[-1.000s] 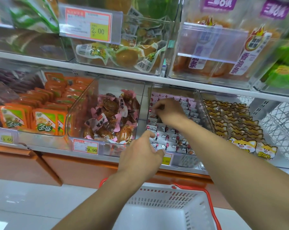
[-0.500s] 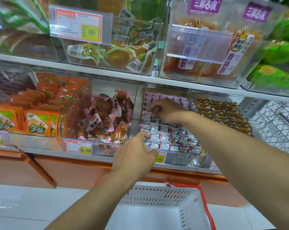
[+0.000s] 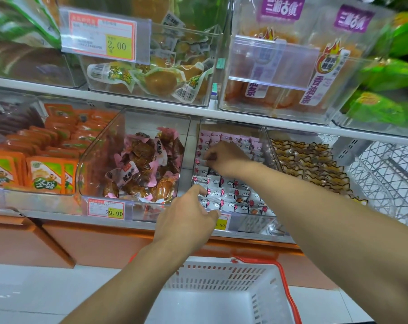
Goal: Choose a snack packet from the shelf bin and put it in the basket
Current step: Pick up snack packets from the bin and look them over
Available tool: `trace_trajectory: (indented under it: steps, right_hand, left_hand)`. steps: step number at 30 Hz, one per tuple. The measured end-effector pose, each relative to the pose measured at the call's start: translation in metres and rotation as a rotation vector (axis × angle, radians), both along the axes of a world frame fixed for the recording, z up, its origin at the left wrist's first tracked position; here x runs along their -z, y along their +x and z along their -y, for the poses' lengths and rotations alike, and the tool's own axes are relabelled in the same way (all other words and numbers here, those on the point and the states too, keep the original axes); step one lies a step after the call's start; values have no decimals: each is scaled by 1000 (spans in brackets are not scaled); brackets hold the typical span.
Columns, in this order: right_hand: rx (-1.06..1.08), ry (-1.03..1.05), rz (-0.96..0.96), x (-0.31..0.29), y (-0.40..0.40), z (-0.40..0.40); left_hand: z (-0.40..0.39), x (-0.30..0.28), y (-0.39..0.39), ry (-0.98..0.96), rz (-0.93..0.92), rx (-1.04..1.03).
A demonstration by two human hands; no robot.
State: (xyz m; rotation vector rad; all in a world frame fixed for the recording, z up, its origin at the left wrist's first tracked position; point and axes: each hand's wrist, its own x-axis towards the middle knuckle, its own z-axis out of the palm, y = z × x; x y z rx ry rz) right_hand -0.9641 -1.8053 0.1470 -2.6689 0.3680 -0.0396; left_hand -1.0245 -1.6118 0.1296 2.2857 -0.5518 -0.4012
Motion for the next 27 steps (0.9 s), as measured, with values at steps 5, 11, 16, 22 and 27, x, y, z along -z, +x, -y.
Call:
trace_trajectory:
  steps: [5, 11, 16, 22, 27]
  right_hand:
    - [178, 111, 294, -6, -5, -2]
    - [363, 600, 623, -33, -50, -16]
    - [478, 1155, 630, -39, -105, -38]
    - [502, 1403, 529, -11, -149, -45]
    - [405, 1183, 484, -4, -167, -31]
  left_hand:
    - [-3, -4, 10, -101, 18, -76]
    - [-8, -7, 18, -184, 59, -126]
    - [-8, -13, 17, -473, -96, -187]
    - [-9, -14, 6, -709, -466, -185]
    - [-12, -7, 3, -727, -458, -140]
